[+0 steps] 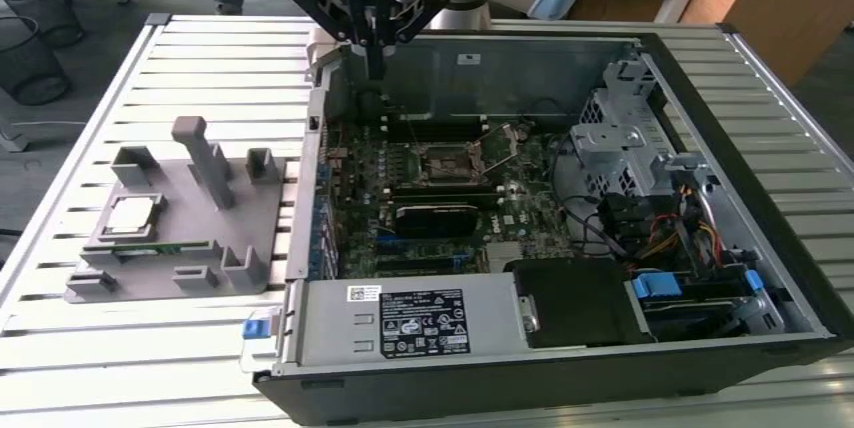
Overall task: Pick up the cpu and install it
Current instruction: 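Reach for the cpu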
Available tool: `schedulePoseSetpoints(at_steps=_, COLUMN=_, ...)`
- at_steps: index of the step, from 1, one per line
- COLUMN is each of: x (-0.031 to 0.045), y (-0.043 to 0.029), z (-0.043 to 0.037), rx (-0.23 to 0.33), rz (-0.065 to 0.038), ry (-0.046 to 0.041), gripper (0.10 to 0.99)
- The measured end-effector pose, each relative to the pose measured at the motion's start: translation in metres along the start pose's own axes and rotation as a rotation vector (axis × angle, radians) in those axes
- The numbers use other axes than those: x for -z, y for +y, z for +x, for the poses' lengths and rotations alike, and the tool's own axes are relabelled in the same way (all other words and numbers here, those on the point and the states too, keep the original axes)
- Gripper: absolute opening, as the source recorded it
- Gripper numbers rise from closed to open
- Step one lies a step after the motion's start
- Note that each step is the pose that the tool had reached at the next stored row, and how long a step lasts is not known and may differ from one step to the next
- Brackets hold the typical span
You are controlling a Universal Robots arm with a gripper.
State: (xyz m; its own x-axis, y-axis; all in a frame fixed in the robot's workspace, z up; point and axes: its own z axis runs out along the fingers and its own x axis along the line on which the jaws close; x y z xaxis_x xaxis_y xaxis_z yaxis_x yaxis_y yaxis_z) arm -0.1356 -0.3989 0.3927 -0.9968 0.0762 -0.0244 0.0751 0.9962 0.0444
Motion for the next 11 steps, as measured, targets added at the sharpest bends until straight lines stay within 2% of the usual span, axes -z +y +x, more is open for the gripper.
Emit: schedulePoseSetpoints(at_steps=11, x=-0.0009, y=-0.0003, z=0.0029, rx=0.0, rz=0.0, ry=0.0008, gripper=0.106)
